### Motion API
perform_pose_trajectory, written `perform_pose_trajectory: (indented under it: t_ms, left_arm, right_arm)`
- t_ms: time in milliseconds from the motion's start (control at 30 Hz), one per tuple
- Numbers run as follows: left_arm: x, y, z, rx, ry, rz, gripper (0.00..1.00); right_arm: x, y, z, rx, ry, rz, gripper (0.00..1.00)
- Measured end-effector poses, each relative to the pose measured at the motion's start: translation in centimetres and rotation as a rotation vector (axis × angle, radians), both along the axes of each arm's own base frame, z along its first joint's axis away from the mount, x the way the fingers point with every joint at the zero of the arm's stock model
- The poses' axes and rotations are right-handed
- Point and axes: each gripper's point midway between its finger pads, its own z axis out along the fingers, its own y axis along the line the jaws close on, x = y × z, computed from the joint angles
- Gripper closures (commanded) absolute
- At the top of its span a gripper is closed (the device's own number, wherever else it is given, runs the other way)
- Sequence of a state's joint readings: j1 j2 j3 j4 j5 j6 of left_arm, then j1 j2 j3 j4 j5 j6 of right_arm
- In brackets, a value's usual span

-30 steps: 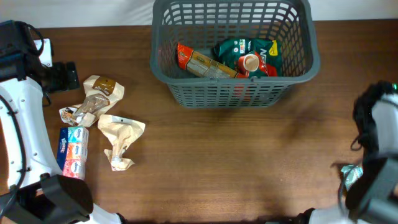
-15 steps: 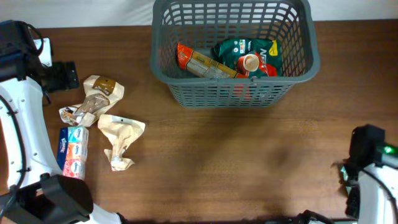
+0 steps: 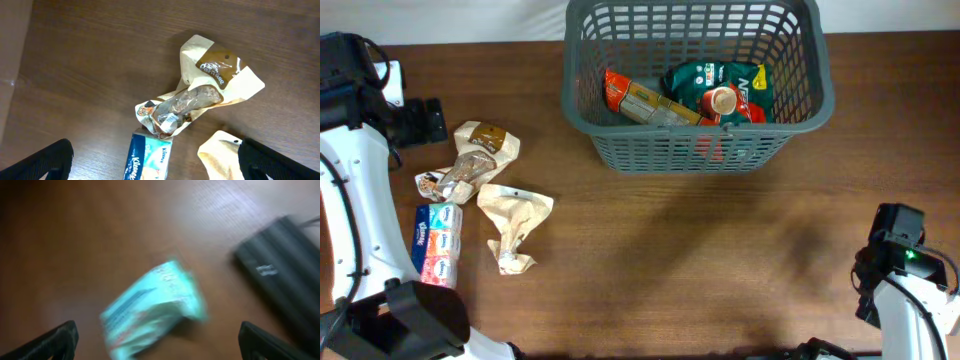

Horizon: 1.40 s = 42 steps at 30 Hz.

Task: Pack container
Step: 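Move the right gripper down toward the teal wipes pack, then close the right gripper on the teal wipes pack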

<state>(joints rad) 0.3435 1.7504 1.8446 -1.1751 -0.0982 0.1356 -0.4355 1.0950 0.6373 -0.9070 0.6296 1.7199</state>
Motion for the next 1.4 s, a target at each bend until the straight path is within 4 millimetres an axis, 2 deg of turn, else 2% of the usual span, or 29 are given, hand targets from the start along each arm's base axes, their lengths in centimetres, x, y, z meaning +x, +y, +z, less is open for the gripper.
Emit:
perform_pose_trajectory:
  t_ms: [200, 300, 633, 700, 967, 1000, 1100, 1200, 1400]
  left_arm:
    - [0.2, -0.5, -0.1, -0.028, -0.007, -0.015, 0.01]
    - [0.2, -0.7, -0.1, -0.036, -0.008, -0.02, 0.01]
    - [0.0, -0.8, -0.2, -0.041, 0.0, -0.02, 0.01]
    - [0.0, -0.8, -0.2, -0.041, 0.001, -0.02, 0.01]
    - [0.0, -0.8, -0.2, -0.041, 0.0, -0.02, 0.01]
    - [0.0, -0.8, -0.2, -0.041, 0.0, -0.02, 0.01]
    - [0.0, -0.8, -0.2, -0.041, 0.0, -0.02, 0.01]
    - [0.0, -0.8, -0.2, -0.041, -0.001, -0.02, 0.01]
    - [0.0, -0.8, -0.2, -0.041, 0.0, -0.02, 0.01]
  right_arm:
    - [2.7, -0.8, 0.5, -0.027, -0.104, 0.044, 0.0]
    - [3.3, -0.9, 0.5, -0.027, -0.135, 0.045, 0.02]
    - [3.7, -0.3, 0.0, 0.01, -0.249, -0.073, 0.03]
    - [3.7, -0.2, -0.1, 0.015, -0.254, -0.077, 0.07]
    - [3.4, 0.1, -0.3, 0.03, -0.199, -0.022, 0.06]
    - [3.5, 0.0, -0.2, 0.028, -0.2, -0.016, 0.07]
    - [4.1, -0.3, -0.1, 0.016, -0.229, -0.016, 0.27]
    - [4.3, -0.3, -0.4, 0.02, -0.261, -0.068, 0.33]
    - [4.3, 0.0, -2.4, 0.06, -0.284, -0.2, 0.33]
